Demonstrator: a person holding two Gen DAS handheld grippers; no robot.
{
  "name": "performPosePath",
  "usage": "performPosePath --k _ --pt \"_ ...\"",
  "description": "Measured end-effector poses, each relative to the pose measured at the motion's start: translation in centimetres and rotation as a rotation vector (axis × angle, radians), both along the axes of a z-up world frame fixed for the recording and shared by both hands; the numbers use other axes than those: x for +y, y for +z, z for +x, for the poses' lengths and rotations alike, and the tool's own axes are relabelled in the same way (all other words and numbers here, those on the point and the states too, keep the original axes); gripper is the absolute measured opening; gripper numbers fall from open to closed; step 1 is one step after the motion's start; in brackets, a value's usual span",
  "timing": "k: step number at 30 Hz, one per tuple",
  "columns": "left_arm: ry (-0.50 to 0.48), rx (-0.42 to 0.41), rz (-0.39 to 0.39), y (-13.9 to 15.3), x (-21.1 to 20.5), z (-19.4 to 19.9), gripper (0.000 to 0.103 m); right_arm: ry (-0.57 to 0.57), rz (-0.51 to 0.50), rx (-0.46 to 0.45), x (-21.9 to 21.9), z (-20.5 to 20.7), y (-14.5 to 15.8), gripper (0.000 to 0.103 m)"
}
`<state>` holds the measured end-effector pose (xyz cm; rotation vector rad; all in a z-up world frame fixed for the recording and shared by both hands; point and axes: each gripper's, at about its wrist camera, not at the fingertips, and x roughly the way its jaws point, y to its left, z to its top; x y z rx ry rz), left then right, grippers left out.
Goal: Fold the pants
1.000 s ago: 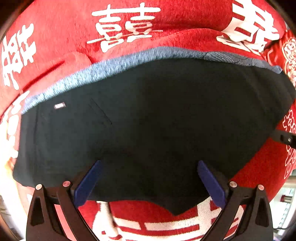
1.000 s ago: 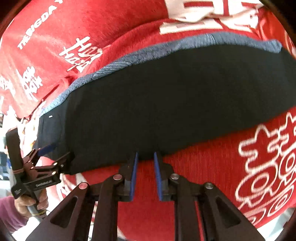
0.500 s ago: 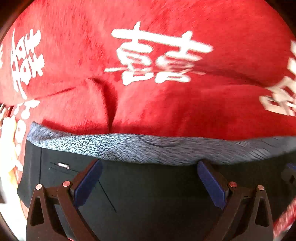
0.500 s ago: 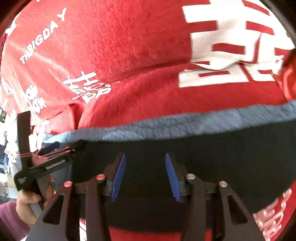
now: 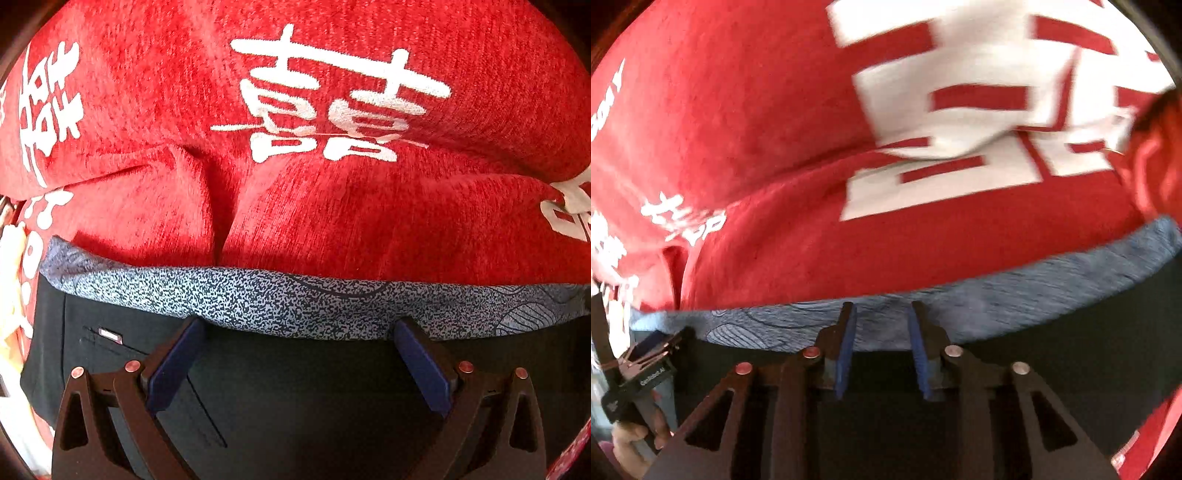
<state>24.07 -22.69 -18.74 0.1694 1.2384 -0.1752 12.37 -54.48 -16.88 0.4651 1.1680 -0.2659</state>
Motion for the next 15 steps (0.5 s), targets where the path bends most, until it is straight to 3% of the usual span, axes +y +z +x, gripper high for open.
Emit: performPosePath --k 5,10,15 --pt "-0.072 0.001 0.035 1.9 -0.8 -0.8 0.103 -0.037 0.050 -0.025 -0.4 -4.3 1.7 0.035" --pt "-0.167 0.006 -0.010 4.5 -2.7 -5.3 0.103 -0.034 0.064 -0.008 0.9 -8.2 2.3 0.035" --pt "-0.273 0.093 0.018 2.6 -6.0 -10.8 0.103 -0.011 0.044 0.052 2.7 -10.1 2.0 0.040"
